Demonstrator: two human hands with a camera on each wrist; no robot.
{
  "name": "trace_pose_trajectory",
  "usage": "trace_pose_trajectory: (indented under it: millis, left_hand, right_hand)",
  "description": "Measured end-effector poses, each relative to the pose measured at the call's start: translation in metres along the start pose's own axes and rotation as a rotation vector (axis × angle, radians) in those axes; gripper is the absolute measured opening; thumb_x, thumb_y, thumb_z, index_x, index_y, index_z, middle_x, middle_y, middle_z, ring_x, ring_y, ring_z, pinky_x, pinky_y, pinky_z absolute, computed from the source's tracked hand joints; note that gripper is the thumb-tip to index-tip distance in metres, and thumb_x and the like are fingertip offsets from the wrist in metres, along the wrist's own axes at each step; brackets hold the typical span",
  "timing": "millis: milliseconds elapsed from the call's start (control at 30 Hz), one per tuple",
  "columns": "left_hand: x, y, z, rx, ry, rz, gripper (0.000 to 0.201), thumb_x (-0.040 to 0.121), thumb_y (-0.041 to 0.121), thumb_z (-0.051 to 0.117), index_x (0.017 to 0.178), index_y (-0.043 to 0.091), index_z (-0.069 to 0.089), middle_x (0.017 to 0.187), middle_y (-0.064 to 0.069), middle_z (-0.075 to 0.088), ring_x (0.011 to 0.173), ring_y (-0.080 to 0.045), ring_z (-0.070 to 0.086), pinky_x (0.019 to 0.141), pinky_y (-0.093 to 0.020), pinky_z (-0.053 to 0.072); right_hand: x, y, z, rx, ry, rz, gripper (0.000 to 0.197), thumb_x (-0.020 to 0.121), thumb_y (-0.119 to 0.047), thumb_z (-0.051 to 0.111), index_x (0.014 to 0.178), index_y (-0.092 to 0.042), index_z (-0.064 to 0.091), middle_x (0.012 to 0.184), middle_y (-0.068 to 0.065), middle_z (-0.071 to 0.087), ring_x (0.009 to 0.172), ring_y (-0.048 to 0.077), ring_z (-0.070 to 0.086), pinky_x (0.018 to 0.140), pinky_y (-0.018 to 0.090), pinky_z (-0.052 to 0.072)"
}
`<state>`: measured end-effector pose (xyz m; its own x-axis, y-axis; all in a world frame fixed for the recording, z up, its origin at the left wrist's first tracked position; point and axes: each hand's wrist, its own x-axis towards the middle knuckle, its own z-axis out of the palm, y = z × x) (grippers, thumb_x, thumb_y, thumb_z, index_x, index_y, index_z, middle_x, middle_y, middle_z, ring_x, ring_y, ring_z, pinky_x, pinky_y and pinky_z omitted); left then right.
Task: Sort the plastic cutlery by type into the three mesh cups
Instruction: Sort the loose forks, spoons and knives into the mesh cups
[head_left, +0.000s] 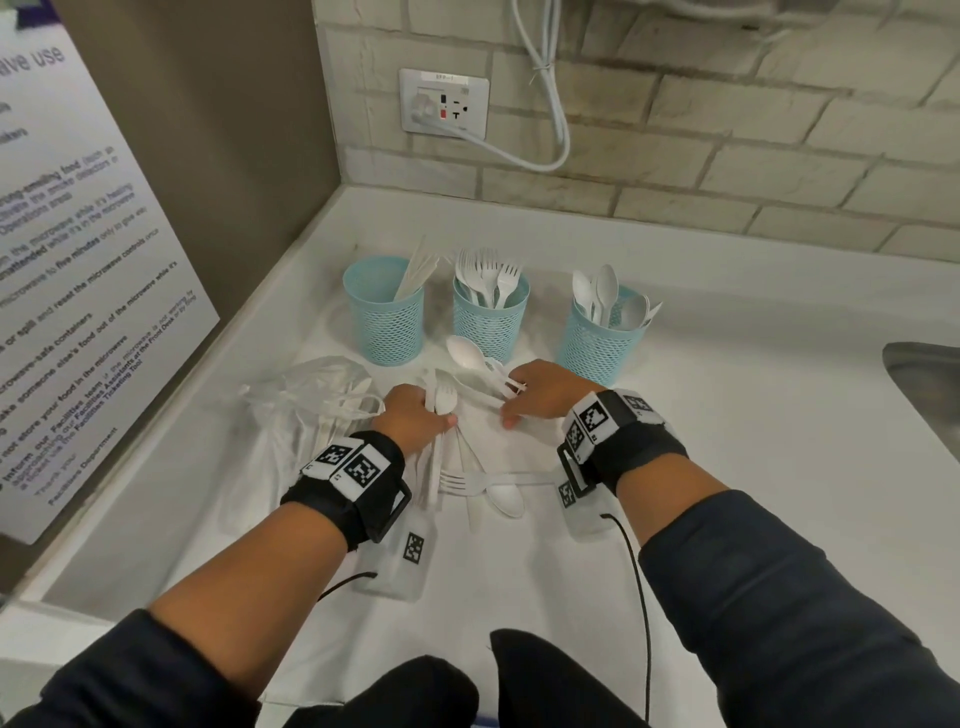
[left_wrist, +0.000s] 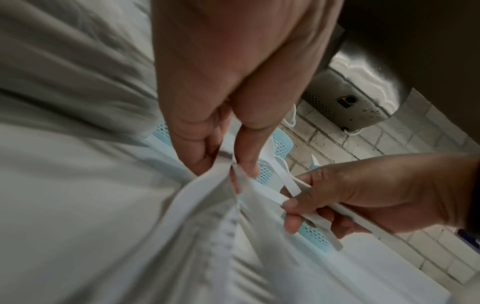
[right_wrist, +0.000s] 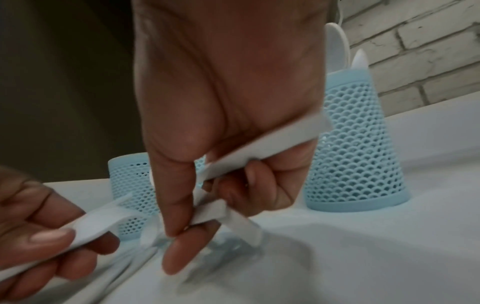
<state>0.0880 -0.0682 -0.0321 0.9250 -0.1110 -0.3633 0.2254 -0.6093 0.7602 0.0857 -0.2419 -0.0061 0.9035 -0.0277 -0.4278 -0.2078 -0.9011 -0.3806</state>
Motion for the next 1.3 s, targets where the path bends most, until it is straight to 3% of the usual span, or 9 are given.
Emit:
trace_pose_trajectory:
  millis: [100, 200, 267, 500, 633, 800, 967, 1200, 1300]
  left_hand:
    - [0.004, -0.001, 0.003, -0.168, -0.044, -0.02, 0.029, 0.083, 0.009, 0.067, 0.106, -0.008, 0.064, 0.097, -0.018, 0.067, 0.088, -0.028, 0.063, 0.085, -0.031, 0.052]
    - [0.0, 0.005, 0.005, -0.433, -0.109, -0.091, 0.014, 0.091, -0.002, 0.052, 0.104, -0.007, 0.056, 0.078, -0.015, 0.061, 0.066, -0.02, 0.057, 0.052, -0.02, 0.055]
    - [-0.002, 0.009, 0.005, -0.486, -0.119, -0.104, 0.013, 0.095, -0.001, 0.046, 0.107, -0.001, 0.052, 0.074, -0.014, 0.058, 0.062, -0.019, 0.054, 0.043, -0.018, 0.05]
    - [0.002, 0.015, 0.01, -0.576, -0.139, -0.072, 0.015, 0.098, 0.003, 0.041, 0.087, 0.005, 0.052, 0.078, -0.016, 0.06, 0.066, -0.024, 0.06, 0.064, -0.031, 0.054]
    - [0.004, 0.016, 0.013, -0.603, -0.115, -0.086, 0.012, 0.098, 0.002, 0.04, 0.104, -0.001, 0.05, 0.077, -0.014, 0.06, 0.06, -0.021, 0.063, 0.056, -0.028, 0.056]
    - [0.0, 0.019, 0.014, -0.641, -0.155, -0.071, 0.027, 0.097, 0.007, 0.043, 0.122, -0.002, 0.05, 0.108, -0.022, 0.062, 0.082, -0.027, 0.063, 0.08, -0.042, 0.052]
    - [-0.003, 0.02, 0.017, -0.641, -0.163, -0.037, 0.018, 0.094, 0.002, 0.048, 0.11, -0.001, 0.054, 0.091, -0.017, 0.061, 0.075, -0.024, 0.06, 0.071, -0.035, 0.051]
    - [-0.001, 0.014, 0.021, -0.626, -0.161, 0.003, 0.03, 0.082, -0.008, 0.062, 0.111, -0.005, 0.058, 0.096, -0.018, 0.066, 0.075, -0.024, 0.065, 0.066, -0.033, 0.056]
    - [-0.001, 0.013, 0.018, -0.64, -0.178, 0.005, 0.024, 0.082, -0.011, 0.06, 0.105, -0.002, 0.061, 0.09, -0.014, 0.066, 0.075, -0.022, 0.064, 0.064, -0.03, 0.055]
  right_hand:
    - [-0.004, 0.004, -0.005, 0.077, -0.073, -0.005, 0.022, 0.08, -0.033, 0.07, 0.094, -0.016, 0.068, 0.085, -0.004, 0.06, 0.084, 0.016, 0.053, 0.071, 0.023, 0.038]
    - [-0.008, 0.006, -0.005, 0.208, -0.076, -0.002, 0.021, 0.084, -0.036, 0.065, 0.095, -0.019, 0.073, 0.093, -0.004, 0.065, 0.08, 0.013, 0.051, 0.072, 0.022, 0.038]
    - [-0.007, 0.009, -0.002, 0.317, -0.075, 0.014, 0.021, 0.086, -0.034, 0.063, 0.096, -0.018, 0.072, 0.102, 0.003, 0.07, 0.066, 0.011, 0.044, 0.06, 0.022, 0.034]
    - [-0.008, 0.012, -0.001, 0.577, -0.229, 0.089, 0.007, 0.093, -0.02, 0.055, 0.096, -0.016, 0.06, 0.094, -0.004, 0.073, 0.07, 0.005, 0.056, 0.057, 0.018, 0.042]
    - [-0.009, 0.011, 0.0, 0.633, -0.362, 0.119, 0.019, 0.095, -0.016, 0.052, 0.109, -0.007, 0.06, 0.095, -0.002, 0.071, 0.065, 0.003, 0.062, 0.053, 0.017, 0.047]
    - [-0.014, 0.015, 0.004, 0.721, -0.393, 0.114, 0.015, 0.093, -0.016, 0.055, 0.101, -0.006, 0.064, 0.078, -0.001, 0.072, 0.065, 0.005, 0.066, 0.061, 0.018, 0.053]
    - [-0.015, 0.013, 0.008, 0.793, -0.401, 0.101, 0.014, 0.092, -0.018, 0.056, 0.096, -0.009, 0.066, 0.08, -0.001, 0.073, 0.072, 0.009, 0.067, 0.063, 0.019, 0.054]
    - [-0.014, 0.008, 0.01, 0.729, -0.289, 0.098, 0.025, 0.092, -0.024, 0.058, 0.106, -0.004, 0.064, 0.107, 0.011, 0.069, 0.086, 0.016, 0.066, 0.077, 0.025, 0.055]
    - [-0.014, 0.006, 0.01, 0.712, -0.283, 0.085, 0.022, 0.09, -0.025, 0.061, 0.101, -0.006, 0.066, 0.095, 0.006, 0.07, 0.078, 0.012, 0.066, 0.071, 0.021, 0.056]
